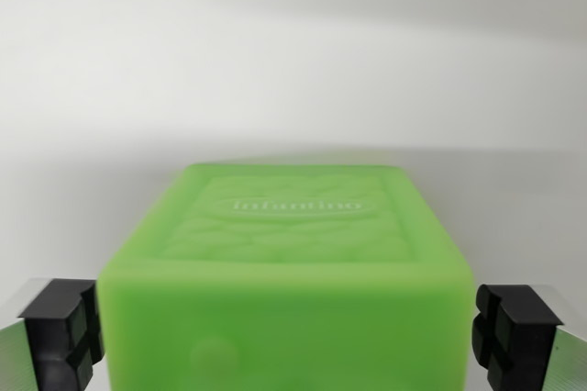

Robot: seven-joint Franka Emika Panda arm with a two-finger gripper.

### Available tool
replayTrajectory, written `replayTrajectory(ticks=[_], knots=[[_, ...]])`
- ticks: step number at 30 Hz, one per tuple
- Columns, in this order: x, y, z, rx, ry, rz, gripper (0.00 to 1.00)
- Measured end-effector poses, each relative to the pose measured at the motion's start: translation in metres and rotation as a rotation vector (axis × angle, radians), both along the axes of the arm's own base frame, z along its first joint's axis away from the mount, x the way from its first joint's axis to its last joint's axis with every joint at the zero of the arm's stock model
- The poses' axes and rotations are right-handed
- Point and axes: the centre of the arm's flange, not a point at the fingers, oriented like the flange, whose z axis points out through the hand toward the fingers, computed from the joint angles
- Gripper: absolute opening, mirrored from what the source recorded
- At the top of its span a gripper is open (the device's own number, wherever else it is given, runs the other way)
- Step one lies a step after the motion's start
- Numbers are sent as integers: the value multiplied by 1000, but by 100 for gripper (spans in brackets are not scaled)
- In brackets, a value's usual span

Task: Stack cube

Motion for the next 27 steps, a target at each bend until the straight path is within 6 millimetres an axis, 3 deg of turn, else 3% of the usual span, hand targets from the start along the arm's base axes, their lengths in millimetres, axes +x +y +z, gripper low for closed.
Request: replayTrajectory(ticks=[4, 5, 27], knots=[[0, 0, -3, 0, 0, 0, 100], [0, 0, -3, 0, 0, 0, 0], [0, 0, -3, 0, -1, 0, 0]])
